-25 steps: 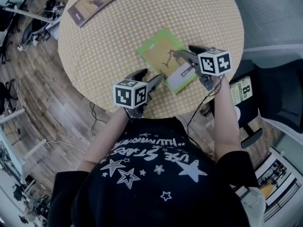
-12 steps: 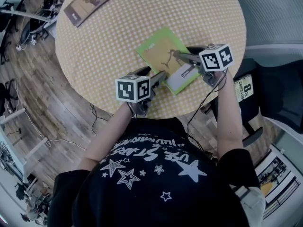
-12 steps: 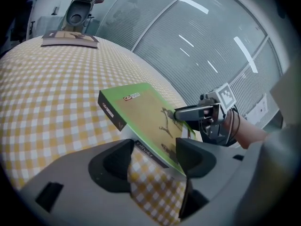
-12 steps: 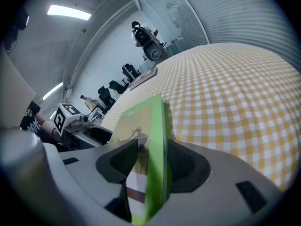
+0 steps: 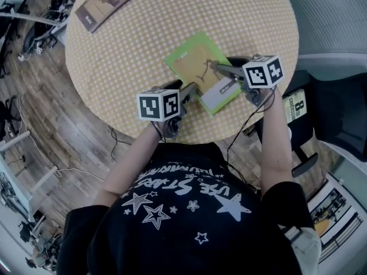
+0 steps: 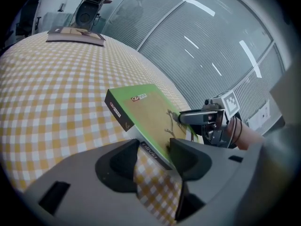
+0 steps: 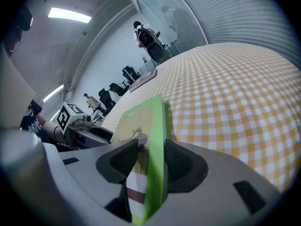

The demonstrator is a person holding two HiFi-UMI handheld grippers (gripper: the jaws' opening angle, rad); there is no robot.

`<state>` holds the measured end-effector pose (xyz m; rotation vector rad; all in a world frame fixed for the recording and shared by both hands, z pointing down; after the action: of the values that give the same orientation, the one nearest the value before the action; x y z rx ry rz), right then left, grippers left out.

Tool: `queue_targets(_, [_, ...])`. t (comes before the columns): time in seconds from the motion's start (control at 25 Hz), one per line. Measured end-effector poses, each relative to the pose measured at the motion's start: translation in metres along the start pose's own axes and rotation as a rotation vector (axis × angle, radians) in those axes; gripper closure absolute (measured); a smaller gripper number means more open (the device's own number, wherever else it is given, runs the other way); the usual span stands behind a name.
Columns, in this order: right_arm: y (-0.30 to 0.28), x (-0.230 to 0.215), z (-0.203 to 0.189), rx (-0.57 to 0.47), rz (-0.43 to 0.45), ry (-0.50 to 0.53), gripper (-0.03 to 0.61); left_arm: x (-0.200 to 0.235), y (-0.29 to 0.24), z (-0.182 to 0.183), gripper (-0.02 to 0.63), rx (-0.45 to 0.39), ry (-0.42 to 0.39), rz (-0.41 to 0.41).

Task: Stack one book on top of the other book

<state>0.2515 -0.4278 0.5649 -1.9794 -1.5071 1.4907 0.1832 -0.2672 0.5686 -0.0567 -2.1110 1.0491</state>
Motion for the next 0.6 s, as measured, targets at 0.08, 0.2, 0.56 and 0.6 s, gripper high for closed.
queue_targets(0.08, [0.0,0.0,-0.001,-0.015,-0.007,-0.01,0.399,0.001,0.0,0.0,0.393,0.004,-0.003,-0.006])
queue_targets(0.2, [0.004,0.002,-0.004,-0.02,-0.025,-0.029,0.4,0.001,0.0,0.002,0.403,0.007,0.012,-0.027])
queue_targets(0.56, [0.009,0.022,-0.018,-0.08,-0.064,-0.067,0.411,0.009,0.011,-0.004,0.441,0.016,0.031,-0.071])
queue_targets(0.6, [0.01,0.025,-0.019,-0.083,-0.069,-0.07,0.411,0.008,0.013,-0.004,0.444,0.015,0.031,-0.069])
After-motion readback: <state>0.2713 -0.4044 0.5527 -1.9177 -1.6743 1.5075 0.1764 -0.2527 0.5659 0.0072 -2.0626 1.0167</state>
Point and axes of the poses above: the fingertips, and each gripper's own axes: y backward along the fingers, x to its left, z out of its top, the point moved 4 cm from there along y, backward along the fingers, and after that the axes turned 4 degrees about x, right-handed, at the moved point
